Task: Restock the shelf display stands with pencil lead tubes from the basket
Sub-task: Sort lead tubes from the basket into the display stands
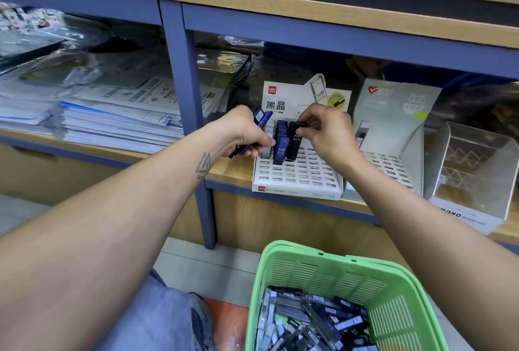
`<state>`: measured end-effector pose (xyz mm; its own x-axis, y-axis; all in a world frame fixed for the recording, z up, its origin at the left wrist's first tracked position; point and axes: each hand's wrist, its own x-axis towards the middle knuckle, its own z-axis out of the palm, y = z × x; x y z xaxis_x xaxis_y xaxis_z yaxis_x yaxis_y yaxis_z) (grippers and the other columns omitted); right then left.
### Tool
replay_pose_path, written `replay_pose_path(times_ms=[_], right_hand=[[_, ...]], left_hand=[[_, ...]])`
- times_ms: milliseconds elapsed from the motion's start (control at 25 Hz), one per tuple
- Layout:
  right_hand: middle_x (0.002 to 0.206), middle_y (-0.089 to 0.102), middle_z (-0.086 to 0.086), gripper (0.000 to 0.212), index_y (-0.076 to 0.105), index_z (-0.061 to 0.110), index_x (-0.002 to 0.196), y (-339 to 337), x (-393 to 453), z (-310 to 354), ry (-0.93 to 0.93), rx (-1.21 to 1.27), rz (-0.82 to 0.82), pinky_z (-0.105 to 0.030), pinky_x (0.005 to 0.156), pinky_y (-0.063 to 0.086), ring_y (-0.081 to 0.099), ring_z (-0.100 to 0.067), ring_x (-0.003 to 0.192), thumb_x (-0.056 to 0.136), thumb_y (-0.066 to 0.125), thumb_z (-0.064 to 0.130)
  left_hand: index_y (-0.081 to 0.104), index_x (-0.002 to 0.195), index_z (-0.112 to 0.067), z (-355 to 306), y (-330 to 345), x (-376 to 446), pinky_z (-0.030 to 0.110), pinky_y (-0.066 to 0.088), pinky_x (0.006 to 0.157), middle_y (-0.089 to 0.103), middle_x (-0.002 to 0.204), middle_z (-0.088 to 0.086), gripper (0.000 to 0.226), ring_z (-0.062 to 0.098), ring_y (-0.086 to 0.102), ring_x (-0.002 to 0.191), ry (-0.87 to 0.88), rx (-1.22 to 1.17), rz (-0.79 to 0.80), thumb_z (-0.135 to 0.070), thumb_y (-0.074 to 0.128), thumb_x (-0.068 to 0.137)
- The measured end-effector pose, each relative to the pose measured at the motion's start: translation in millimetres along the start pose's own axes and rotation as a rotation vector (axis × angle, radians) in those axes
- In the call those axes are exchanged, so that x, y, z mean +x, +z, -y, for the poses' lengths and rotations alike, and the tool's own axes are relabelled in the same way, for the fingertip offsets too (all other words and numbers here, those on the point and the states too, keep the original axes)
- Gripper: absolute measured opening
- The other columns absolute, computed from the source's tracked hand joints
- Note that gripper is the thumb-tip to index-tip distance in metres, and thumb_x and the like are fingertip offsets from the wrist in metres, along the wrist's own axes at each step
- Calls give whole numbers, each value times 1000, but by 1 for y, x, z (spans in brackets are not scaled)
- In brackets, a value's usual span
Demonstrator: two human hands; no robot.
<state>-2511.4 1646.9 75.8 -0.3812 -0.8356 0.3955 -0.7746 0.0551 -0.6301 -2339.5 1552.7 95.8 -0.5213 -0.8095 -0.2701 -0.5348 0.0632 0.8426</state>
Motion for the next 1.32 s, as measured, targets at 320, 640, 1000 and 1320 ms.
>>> replay_pose_path(times_ms=[320,640,1000,1320], right_hand=[[92,68,-2,20,68,26,86,7,0,-2,4,-1,14,-31,80,52,65,-19,86,84,79,9],[96,56,7,12,77,12,102,12,-3,-12,-85,-188,4,-28,83,45,60,-19,97,91,71,11],[83,76,-2,14,76,15,94,-11,0,28,217,543,162,-31,70,55,69,-14,73,94,70,28],[74,71,-11,17,72,4,94,-25,0,21,352,756,147,-23,64,56,66,-16,62,87,65,-10]], left_hand=[[65,115,9,-3,2,1,20,39,36,63,64,12,39,15,52,38,5,-13,13,-6,82,83],[65,95,-6,-11,1,-5,19,38,37,59,61,8,18,12,49,41,-52,-155,88,-20,75,90],[62,94,0,-11,-1,-17,19,47,44,64,72,13,18,16,60,57,37,-402,436,-15,57,102],[61,112,4,-5,-3,-24,43,64,74,71,103,32,21,42,74,96,62,-394,495,-12,62,99]])
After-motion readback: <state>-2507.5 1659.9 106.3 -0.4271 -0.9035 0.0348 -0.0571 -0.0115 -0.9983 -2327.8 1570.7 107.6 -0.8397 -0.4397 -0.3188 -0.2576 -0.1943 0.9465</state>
